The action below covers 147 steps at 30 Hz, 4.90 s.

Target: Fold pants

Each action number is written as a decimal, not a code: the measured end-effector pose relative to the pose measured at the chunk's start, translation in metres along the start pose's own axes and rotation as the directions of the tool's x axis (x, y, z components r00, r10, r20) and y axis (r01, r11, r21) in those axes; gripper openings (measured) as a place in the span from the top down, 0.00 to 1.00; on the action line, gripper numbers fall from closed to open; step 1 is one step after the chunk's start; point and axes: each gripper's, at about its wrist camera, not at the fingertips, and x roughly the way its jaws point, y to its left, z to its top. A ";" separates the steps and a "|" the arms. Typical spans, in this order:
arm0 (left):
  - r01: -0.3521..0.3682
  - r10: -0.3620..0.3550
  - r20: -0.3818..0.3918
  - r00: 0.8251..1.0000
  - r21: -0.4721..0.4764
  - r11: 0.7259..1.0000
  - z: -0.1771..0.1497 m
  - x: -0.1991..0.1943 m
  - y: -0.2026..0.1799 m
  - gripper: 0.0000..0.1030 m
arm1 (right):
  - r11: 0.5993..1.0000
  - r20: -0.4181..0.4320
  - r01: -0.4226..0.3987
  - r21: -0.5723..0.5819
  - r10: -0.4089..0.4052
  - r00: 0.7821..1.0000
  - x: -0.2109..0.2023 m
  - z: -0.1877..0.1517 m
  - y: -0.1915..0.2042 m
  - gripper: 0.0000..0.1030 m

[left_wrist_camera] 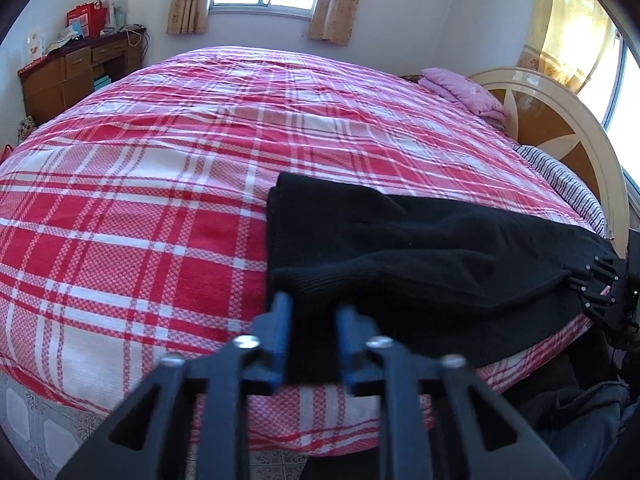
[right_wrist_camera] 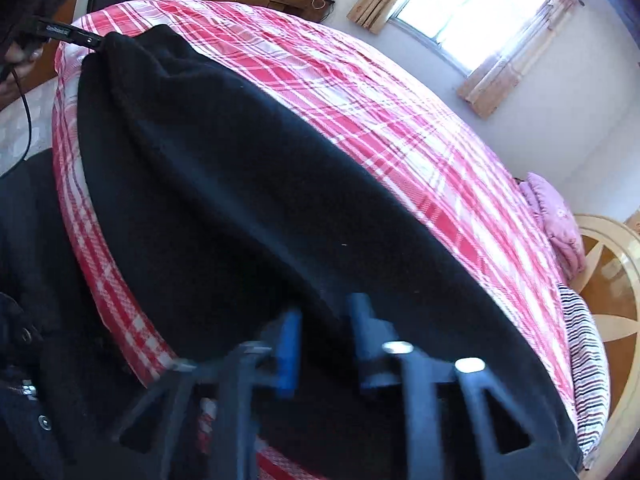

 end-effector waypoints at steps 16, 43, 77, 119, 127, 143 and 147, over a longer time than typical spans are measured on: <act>0.099 -0.097 0.059 0.994 -0.023 0.995 -0.003 -0.016 0.016 0.90 | 0.993 0.002 -0.080 0.086 0.080 0.997 -0.026 -0.018 0.004 0.97; 0.001 -0.004 0.049 0.999 0.057 0.998 -0.019 -0.013 0.023 0.83 | 0.990 -0.009 -0.122 0.065 0.123 0.992 -0.024 -0.028 0.022 0.93; 0.244 -0.261 -0.031 0.965 0.477 0.844 0.042 0.018 -0.195 0.70 | 0.808 0.095 -0.088 0.583 0.039 0.995 -0.063 -0.099 -0.095 0.68; 0.586 -0.460 -0.373 0.806 0.612 0.531 -0.014 0.081 -0.464 0.64 | 0.023 0.106 -0.103 0.994 -0.290 0.951 -0.113 -0.302 -0.273 0.96; 0.612 -0.477 -0.390 0.787 0.584 0.533 -0.013 0.078 -0.460 0.64 | 0.175 0.169 -0.101 0.979 -0.435 0.884 -0.167 -0.271 -0.266 0.97; 0.627 -0.469 -0.420 0.777 0.588 0.512 -0.020 0.077 -0.461 0.59 | 0.142 0.198 -0.159 0.977 -0.326 0.924 -0.137 -0.284 -0.284 0.97; 0.626 -0.471 -0.417 0.777 0.584 0.517 -0.019 0.078 -0.460 0.59 | 0.164 0.177 -0.124 0.979 -0.362 0.915 -0.153 -0.282 -0.276 0.97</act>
